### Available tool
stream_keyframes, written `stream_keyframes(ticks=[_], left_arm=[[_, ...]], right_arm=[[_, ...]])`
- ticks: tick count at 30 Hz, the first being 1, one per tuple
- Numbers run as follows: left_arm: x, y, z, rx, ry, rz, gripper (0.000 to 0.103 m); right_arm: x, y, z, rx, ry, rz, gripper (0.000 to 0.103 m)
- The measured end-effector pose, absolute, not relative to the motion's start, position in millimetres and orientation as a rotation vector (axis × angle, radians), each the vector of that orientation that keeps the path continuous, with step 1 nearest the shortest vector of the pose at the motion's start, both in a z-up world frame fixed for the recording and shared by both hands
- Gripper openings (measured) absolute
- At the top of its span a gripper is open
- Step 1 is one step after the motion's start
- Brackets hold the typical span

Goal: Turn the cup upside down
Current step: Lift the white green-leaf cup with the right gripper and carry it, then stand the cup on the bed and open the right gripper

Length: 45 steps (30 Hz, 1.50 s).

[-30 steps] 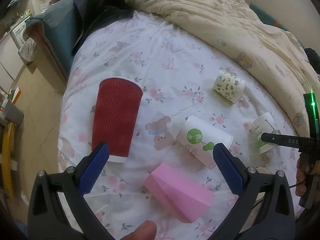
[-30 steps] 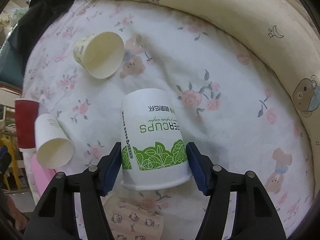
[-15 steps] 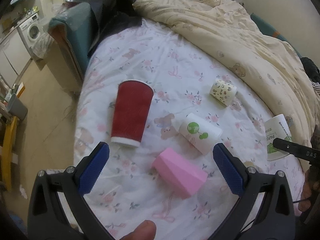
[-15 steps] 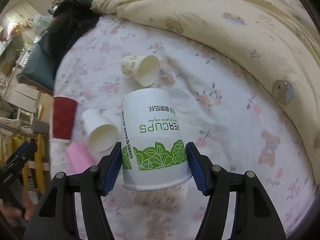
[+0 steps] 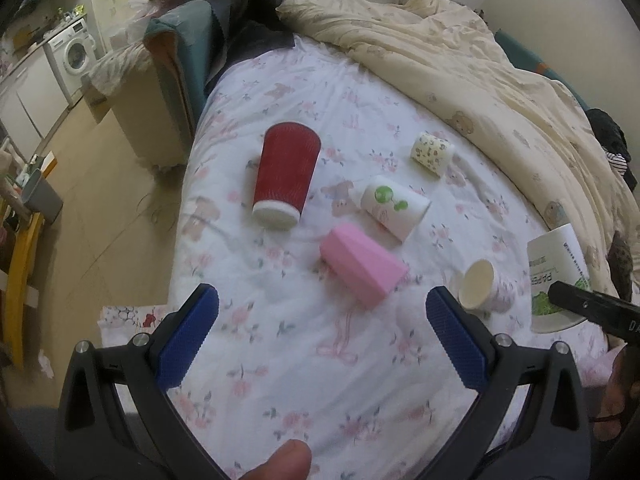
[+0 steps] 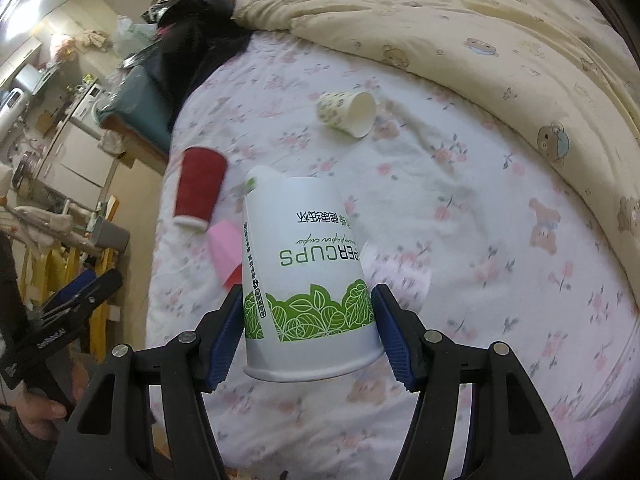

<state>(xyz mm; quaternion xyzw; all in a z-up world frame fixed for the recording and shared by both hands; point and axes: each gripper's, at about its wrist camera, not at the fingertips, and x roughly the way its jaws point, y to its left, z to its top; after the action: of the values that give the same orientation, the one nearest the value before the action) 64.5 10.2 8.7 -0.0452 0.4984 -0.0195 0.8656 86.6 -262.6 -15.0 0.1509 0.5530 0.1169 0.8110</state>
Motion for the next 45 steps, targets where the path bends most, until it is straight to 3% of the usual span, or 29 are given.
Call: stream_keyframes(ticks=[15,34,45], left_arm=[[18,29,-19,-0.100,1.073,-0.004,0.102],[30,19,-55,-0.067,1.155,0.012,0.102],[35,16,-58,-0.086,1.166,-0.010,0.102]], right_arm=[[26,-222,-48,0.341,1.235,0.280,0.066],[48,-197,-151,0.319,1.374,0.188,0.068],[49,-200,-156,0.359,1.388,0.186,0.071]])
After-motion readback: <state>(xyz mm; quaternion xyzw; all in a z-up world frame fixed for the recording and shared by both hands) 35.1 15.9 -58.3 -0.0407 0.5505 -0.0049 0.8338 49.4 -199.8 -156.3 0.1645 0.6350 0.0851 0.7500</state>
